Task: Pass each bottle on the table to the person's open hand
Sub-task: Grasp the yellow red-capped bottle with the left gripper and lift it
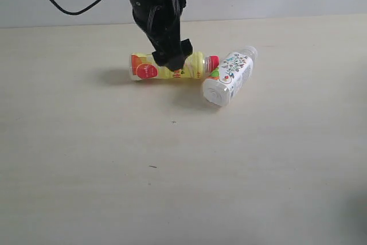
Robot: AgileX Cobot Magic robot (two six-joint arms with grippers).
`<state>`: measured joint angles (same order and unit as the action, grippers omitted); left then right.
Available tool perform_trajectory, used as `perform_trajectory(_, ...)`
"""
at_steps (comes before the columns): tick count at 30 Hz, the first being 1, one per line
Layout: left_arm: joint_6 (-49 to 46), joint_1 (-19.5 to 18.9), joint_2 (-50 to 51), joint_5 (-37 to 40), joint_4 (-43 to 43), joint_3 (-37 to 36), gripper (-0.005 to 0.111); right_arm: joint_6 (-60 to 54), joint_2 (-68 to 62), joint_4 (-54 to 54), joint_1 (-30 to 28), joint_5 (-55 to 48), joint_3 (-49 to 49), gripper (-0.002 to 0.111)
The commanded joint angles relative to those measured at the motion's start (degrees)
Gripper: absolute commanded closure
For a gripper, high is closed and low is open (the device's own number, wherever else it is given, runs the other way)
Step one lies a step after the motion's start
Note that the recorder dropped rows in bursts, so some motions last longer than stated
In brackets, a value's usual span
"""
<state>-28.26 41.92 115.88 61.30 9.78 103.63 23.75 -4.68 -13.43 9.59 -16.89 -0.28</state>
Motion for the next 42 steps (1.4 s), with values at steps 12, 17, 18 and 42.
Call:
perform_trajectory(12,0.25,-0.35,8.25,-7.19,13.5,-0.35,0.013,-0.13,-0.43,-0.02,-0.29,0.47,0.28,0.108)
perform_trajectory(17,0.54,-2.23,10.14,-8.59,13.88,-0.35,0.013,-0.13,-0.43,-0.02,-0.29,0.47,0.28,0.108)
perform_trajectory(18,1.12,-2.86,10.56,-9.24,13.73,-0.35,0.013,-0.13,-0.43,-0.02,-0.29,0.47,0.28,0.108)
perform_trajectory(42,1.49,-5.51,15.72,-19.48,12.67,-0.35,0.013,-0.13,-0.43,-0.02,-0.29,0.7,0.28,0.108)
